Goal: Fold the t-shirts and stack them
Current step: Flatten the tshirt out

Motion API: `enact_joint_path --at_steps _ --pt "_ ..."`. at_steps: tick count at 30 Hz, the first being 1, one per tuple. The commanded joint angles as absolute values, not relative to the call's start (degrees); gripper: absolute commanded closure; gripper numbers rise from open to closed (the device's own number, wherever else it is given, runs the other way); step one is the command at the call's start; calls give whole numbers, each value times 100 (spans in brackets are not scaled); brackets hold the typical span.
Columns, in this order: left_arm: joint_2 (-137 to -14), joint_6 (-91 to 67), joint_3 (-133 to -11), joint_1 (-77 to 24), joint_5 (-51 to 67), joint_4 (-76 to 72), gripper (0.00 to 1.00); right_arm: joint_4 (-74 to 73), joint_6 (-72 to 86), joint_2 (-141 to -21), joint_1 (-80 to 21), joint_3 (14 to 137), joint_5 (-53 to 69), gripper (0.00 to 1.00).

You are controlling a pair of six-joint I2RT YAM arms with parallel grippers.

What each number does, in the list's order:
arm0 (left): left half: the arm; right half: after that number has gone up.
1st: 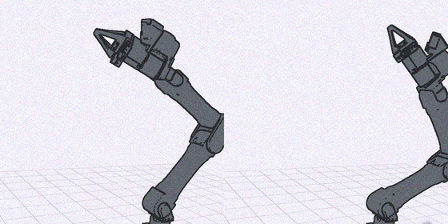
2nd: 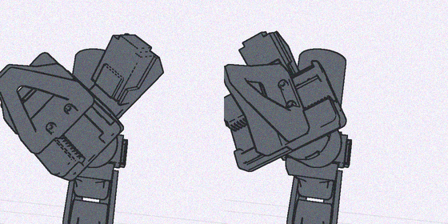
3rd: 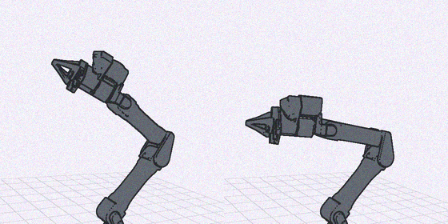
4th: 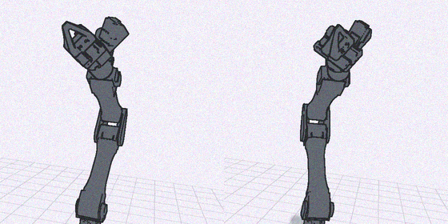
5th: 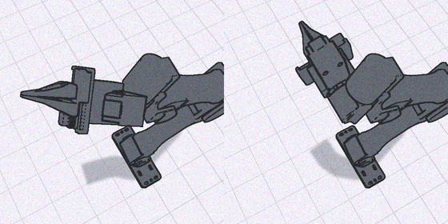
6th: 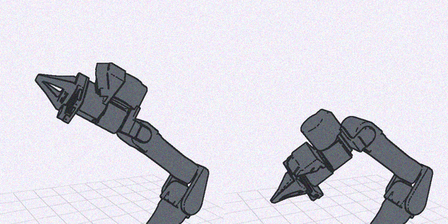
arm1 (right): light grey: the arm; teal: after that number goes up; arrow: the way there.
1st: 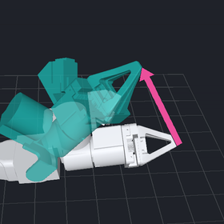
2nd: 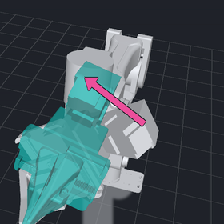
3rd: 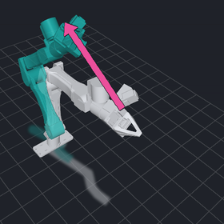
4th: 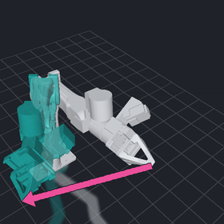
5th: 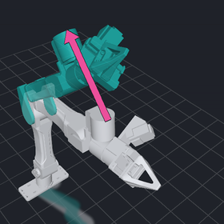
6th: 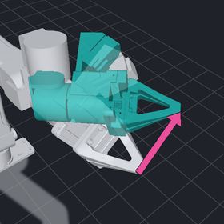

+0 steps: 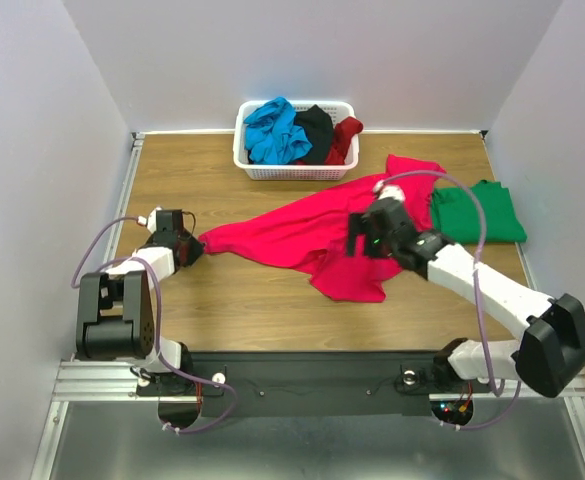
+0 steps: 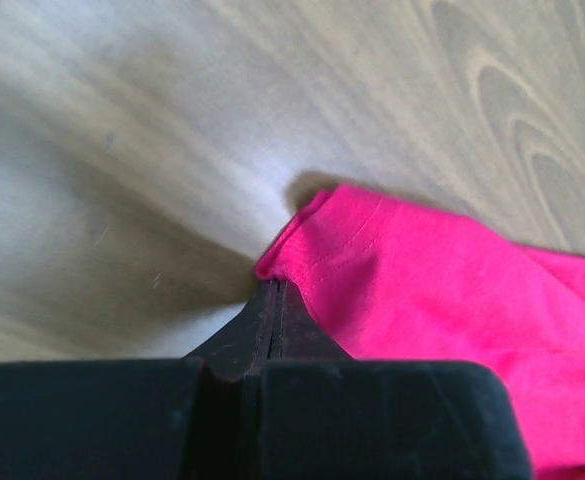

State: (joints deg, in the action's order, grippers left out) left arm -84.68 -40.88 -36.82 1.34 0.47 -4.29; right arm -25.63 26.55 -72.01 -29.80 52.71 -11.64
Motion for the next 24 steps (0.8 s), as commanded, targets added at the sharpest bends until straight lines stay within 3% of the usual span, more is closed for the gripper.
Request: enact_joint_path --at_steps 1,8,16,21,24 --pt "-7999 -4052 -3305 132 -220 26 100 -2944 3566 -7417 -4331 5282 -1580 0" --pt "-7314 -4052 -2998 132 -237 26 100 -3270 5482 -7690 -5351 4931 -2302 1" --pt "-6873 -3929 -2892 132 -202 26 100 -3269 5791 -8630 -5748 4975 -2592 2" --pt "-6785 -3867 -2874 123 -211 26 100 -3270 6169 -8991 -5757 5141 -3128 9" --pt "-6759 -3858 -2865 132 -202 26 100 -3261 6196 -9158 -5757 5282 -3391 19"
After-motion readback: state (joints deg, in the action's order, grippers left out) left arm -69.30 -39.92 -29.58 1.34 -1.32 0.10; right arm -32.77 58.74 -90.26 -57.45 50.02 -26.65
